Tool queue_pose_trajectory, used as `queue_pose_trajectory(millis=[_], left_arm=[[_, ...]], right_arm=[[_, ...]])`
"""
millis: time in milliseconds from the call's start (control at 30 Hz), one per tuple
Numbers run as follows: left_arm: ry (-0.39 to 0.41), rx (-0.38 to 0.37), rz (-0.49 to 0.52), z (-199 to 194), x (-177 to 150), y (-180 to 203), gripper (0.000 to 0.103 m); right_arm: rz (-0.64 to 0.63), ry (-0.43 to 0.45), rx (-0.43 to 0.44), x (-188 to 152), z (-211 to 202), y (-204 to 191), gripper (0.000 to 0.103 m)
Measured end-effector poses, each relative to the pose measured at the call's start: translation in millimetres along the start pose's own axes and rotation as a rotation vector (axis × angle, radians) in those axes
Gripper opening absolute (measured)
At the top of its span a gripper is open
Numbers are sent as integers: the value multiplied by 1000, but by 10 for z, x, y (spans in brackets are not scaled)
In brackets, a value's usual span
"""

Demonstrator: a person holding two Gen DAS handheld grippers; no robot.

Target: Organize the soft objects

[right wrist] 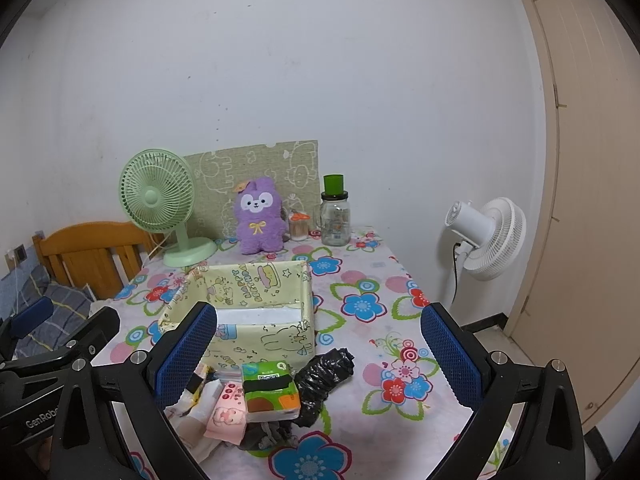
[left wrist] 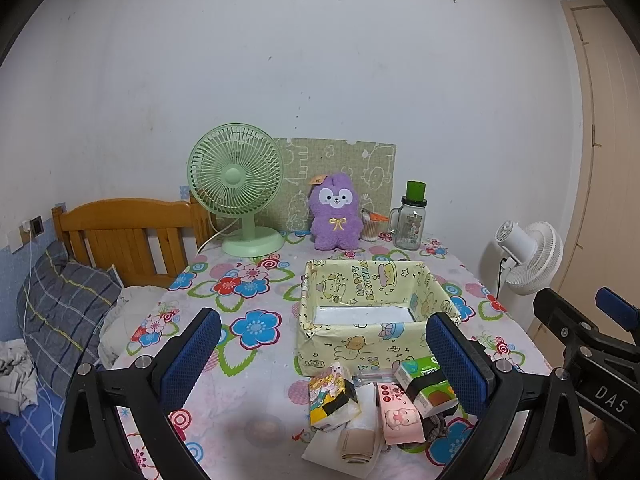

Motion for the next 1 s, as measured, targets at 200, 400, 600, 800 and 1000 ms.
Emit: queue_pose_trajectory(millis=[200, 400, 600, 800, 1000], left_arm=[[0, -3, 1, -4, -2, -4, 103], [1, 1, 4, 1, 6, 3, 103], [-4, -13, 6, 37, 26, 20, 102], [-14, -19, 27, 107, 34, 49, 100], [-50, -21, 28, 256, 44, 47, 97]], right_arm=[[5, 0, 1, 2, -4, 0, 103], [6, -5, -1, 5, 8, -5, 103], [9, -10, 0, 15, 28, -4, 103], [18, -26, -7, 35, 98, -18, 103], [25, -45, -6, 78, 208, 3, 103]])
Point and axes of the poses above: each gripper's, at about its wrist camera, not at the fingertips, and z roughly the way its jaws point, y to its right, x to its top, the point moved 1 cm from there along z, roughly the way its jaws point, and after that the axes turned 15 degrees about -y, right-handed, at the moved point
